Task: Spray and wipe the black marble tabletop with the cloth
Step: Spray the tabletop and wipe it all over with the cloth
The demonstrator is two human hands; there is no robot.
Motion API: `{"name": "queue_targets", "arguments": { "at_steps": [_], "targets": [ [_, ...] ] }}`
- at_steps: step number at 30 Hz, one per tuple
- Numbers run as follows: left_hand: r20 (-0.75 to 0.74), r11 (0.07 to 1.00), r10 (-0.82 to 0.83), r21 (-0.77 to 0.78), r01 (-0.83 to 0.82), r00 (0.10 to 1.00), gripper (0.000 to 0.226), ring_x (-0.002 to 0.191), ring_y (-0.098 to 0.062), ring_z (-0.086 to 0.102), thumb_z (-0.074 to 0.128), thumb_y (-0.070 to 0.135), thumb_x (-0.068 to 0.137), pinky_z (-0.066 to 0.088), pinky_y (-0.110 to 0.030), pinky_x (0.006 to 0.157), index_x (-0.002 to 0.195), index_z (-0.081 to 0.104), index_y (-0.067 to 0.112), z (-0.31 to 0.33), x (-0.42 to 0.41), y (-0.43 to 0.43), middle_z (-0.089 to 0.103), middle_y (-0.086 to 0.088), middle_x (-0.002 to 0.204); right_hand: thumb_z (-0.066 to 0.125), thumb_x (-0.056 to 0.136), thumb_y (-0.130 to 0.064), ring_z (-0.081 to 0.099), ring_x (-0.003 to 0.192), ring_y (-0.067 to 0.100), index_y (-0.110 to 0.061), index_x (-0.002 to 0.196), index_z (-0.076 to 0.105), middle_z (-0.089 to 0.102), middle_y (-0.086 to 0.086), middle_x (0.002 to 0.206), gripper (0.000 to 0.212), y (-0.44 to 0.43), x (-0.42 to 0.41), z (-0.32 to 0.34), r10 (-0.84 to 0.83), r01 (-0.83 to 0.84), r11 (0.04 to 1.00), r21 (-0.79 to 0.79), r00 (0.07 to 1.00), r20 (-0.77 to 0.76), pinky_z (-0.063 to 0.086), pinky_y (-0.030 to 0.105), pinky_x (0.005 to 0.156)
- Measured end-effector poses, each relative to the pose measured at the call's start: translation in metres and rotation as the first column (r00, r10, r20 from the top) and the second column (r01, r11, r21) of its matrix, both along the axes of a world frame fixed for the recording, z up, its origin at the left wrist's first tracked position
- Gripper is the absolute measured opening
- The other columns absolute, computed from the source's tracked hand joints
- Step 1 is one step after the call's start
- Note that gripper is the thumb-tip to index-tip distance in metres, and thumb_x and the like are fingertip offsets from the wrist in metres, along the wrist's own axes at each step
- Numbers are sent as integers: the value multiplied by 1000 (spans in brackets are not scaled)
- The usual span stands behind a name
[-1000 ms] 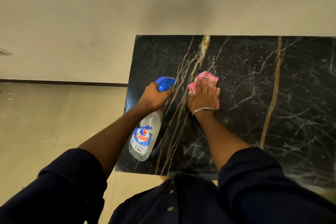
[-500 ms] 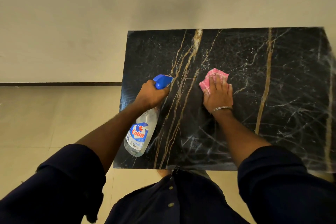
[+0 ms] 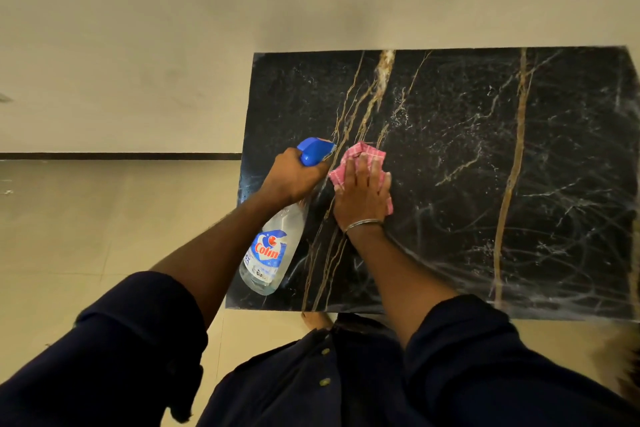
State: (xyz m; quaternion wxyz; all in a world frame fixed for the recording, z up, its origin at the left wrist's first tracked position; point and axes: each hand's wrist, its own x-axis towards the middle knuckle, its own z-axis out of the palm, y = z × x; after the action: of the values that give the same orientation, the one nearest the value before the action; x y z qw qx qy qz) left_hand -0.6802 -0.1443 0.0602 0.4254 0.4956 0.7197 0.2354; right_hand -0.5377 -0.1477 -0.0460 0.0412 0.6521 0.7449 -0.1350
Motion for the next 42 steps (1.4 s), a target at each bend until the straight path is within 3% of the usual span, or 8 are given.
{"name": "queue_targets", "arguments": {
  "at_steps": [6, 13, 18, 29, 32, 35, 38, 42],
  "targets": [
    [-20, 999, -38, -19, 38, 999, 27, 70, -12, 57, 62, 23, 90, 46, -20, 64, 112, 55, 9, -3, -3, -8, 59, -6, 82, 32, 98, -43, 17, 149, 36, -18, 156, 22, 20, 9, 162, 64, 0, 38, -6, 86, -86, 995, 50, 996, -1, 16, 57, 118],
    [3, 999, -42, -20, 42, 999, 29, 71, -13, 58, 60, 24, 91, 45, -19, 64, 115, 54, 8, -5, -2, -15, 60, -7, 86, 28, 93, -42, 21, 147, 39, -14, 153, 30, 26, 14, 160, 67, 11, 139, -10, -223, 218, 967, 131, 975, 22, 19, 59, 116],
    [-2, 998, -53, -31, 53, 999, 22, 67, -12, 56, 61, 23, 90, 46, -21, 63, 107, 53, 11, -6, -1, -22, 57, -5, 80, 37, 94, -38, 11, 149, 40, -14, 155, 21, 17, 15, 162, 67, 5, 109, -9, -338, 335, 938, 84, 941, 15, 12, 60, 118],
    [-30, 996, -84, 27, 85, 996, 16, 62, -12, 53, 61, 22, 88, 45, -21, 61, 98, 56, 10, -6, 10, -27, 54, -3, 70, 44, 97, -43, -1, 150, 38, -17, 158, 3, -1, 13, 165, 77, -46, -3, -3, 38, -38, 999, -29, 999, -12, 5, 59, 119],
    [-2, 995, -101, 14, 101, 995, 18, 63, -13, 55, 62, 22, 88, 47, -22, 62, 100, 57, 8, -5, 14, -27, 56, -5, 72, 51, 95, -38, 12, 149, 39, -17, 157, 15, 15, 13, 163, 74, -46, 22, -6, 111, -111, 994, 13, 993, -25, 14, 58, 119],
    [38, 993, -119, -5, 120, 992, 18, 67, -16, 57, 61, 20, 89, 50, -27, 67, 101, 58, 6, -4, 16, -26, 58, -8, 76, 47, 94, -37, 29, 143, 39, -17, 152, 32, 32, 13, 157, 64, -40, 63, -13, -26, 28, 995, 91, 999, -23, 24, 58, 115],
    [56, 992, -126, -20, 127, 990, 16, 67, -14, 57, 61, 20, 90, 49, -24, 64, 101, 56, 9, -5, 17, -25, 57, -5, 75, 37, 92, -37, 24, 146, 39, -16, 152, 31, 28, 13, 159, 64, -31, 106, -15, -183, 184, 976, 116, 983, -14, 20, 58, 115],
    [79, 992, -122, -16, 124, 989, 14, 64, -12, 55, 60, 18, 90, 47, -22, 61, 100, 55, 10, -6, 19, -25, 56, -3, 74, 47, 97, -35, 15, 149, 38, -16, 155, 25, 20, 13, 162, 65, -26, 144, -15, -340, 339, 935, 108, 940, -6, 16, 58, 117]
  ]
}}
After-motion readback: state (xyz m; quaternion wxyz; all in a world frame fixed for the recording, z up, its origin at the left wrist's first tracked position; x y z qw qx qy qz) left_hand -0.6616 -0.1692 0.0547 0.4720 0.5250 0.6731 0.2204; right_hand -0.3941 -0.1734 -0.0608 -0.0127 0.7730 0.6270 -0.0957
